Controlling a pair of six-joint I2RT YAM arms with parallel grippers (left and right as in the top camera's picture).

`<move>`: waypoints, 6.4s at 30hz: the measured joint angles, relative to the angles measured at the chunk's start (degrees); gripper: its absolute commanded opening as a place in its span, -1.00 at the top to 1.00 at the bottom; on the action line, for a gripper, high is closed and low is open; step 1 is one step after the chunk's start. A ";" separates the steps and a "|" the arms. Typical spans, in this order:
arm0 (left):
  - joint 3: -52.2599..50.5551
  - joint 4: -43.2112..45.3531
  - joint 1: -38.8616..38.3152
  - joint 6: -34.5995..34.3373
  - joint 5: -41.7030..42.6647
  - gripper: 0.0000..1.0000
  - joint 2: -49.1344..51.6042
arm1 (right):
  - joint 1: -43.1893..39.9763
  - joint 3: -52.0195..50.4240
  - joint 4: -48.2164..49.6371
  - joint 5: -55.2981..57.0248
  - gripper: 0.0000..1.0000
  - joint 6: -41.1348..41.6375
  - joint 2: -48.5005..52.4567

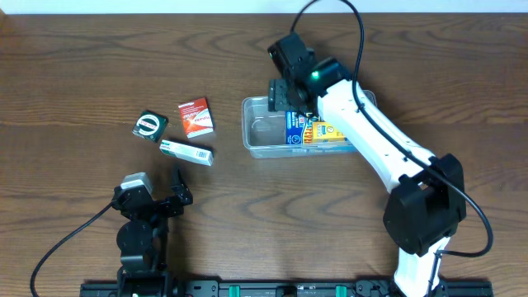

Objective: Pack container

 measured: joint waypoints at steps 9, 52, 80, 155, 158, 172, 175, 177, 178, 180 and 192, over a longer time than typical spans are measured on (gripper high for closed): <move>0.00 0.00 0.00 0.00 0.00 -0.96 0.02 | 5.77 9.94 -7.02 -2.34 -0.68 -10.12 0.00; 1.77 -4.35 0.00 -0.02 3.72 -0.96 0.96 | -43.78 6.62 -23.71 0.00 -0.98 -11.45 -12.76; 57.05 -41.35 0.00 0.35 10.64 -0.96 74.95 | -43.78 6.34 -23.71 -0.02 -0.98 -11.45 -12.76; 57.18 -32.02 -2.86 -31.32 11.80 0.12 95.14 | -43.78 6.34 -23.71 -0.02 -0.98 -11.45 -12.76; 57.96 -32.04 -2.86 -29.75 11.78 0.16 95.14 | -43.78 6.34 -23.69 -0.02 -0.98 -11.45 -12.76; 60.98 -33.09 -2.86 -16.02 12.24 0.35 89.92 | -43.78 6.34 -23.71 -0.02 -0.99 -11.45 -12.76; 61.26 -34.29 -2.86 -14.21 12.26 0.35 88.43 | -43.78 6.34 -23.69 -0.02 -0.99 -11.45 -12.76; 61.44 -35.36 -2.86 -13.27 12.28 0.35 88.35 | -43.78 6.34 -23.69 -0.02 -0.98 -11.45 -12.76; 61.44 -35.98 -2.86 -12.96 12.28 0.35 88.37 | -43.78 6.34 -23.71 -0.02 -0.98 -11.45 -12.76; 61.44 -36.81 -2.86 -12.24 12.28 0.35 88.37 | -43.78 6.34 -23.69 -0.02 -0.99 -11.45 -12.76; 61.44 -37.35 -2.86 -10.34 11.96 0.35 88.37 | -43.78 6.34 -23.71 -0.02 -0.99 -11.45 -12.76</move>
